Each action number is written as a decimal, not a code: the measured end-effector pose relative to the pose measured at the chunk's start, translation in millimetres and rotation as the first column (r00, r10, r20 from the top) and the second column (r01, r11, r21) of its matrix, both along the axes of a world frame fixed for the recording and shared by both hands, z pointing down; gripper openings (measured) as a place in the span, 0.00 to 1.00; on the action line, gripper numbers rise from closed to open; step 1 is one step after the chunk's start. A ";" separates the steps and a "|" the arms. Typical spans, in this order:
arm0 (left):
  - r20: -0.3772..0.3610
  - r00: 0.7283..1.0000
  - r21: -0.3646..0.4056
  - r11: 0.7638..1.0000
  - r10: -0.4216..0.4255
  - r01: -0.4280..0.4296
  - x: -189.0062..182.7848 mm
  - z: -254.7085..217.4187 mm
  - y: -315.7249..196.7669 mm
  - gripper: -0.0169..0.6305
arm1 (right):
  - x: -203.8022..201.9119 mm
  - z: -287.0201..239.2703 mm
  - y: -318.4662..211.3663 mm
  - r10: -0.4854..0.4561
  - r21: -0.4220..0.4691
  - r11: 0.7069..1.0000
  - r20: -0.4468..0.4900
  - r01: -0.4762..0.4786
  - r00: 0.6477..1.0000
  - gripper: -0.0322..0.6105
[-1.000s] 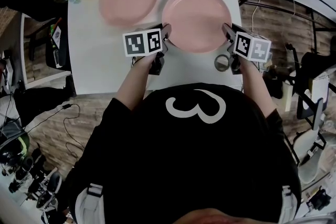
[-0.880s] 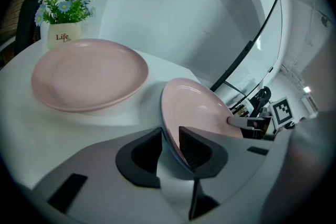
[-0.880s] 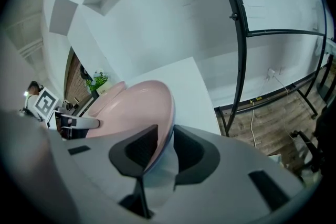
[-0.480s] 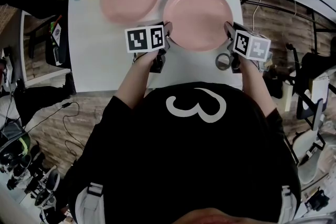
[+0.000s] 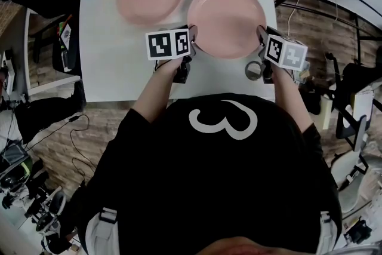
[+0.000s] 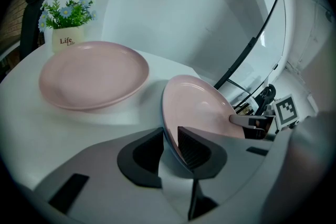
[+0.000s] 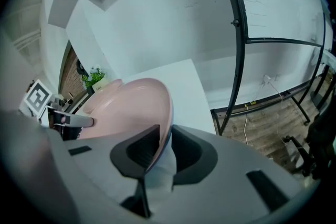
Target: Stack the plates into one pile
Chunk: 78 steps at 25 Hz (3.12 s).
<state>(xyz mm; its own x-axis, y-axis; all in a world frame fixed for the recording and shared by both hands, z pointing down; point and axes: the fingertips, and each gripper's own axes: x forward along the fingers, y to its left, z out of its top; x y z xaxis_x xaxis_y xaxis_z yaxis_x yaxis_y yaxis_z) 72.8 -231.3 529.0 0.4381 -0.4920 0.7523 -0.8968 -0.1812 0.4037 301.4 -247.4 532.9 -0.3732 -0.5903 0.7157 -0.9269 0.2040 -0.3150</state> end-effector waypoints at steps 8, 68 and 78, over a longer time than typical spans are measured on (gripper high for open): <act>-0.003 1.000 0.018 1.000 -0.019 0.019 0.6 -6.4 0.1 0.17 | 0.6 -8.7 -6.6 -0.017 0.046 0.999 -0.025 0.019 1.000 0.17; -0.012 0.974 0.088 0.970 -0.228 0.228 -235.3 -73.6 -62.9 0.16 | -243.3 -84.0 -114.7 -0.165 0.158 0.973 -0.029 0.167 0.986 0.16; -0.021 0.975 0.036 0.975 -0.219 0.220 -250.6 -46.8 -80.0 0.16 | -257.5 -56.0 -128.1 -0.162 0.105 0.980 -0.049 0.166 0.986 0.16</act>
<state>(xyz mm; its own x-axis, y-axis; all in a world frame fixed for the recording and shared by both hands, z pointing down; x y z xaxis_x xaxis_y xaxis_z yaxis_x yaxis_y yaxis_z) -177.9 -311.4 482.2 0.3288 -0.6055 0.7247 -0.9095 0.0037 0.4157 44.0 -375.5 476.8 -0.4439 -0.5984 0.6670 -0.8893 0.3853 -0.2462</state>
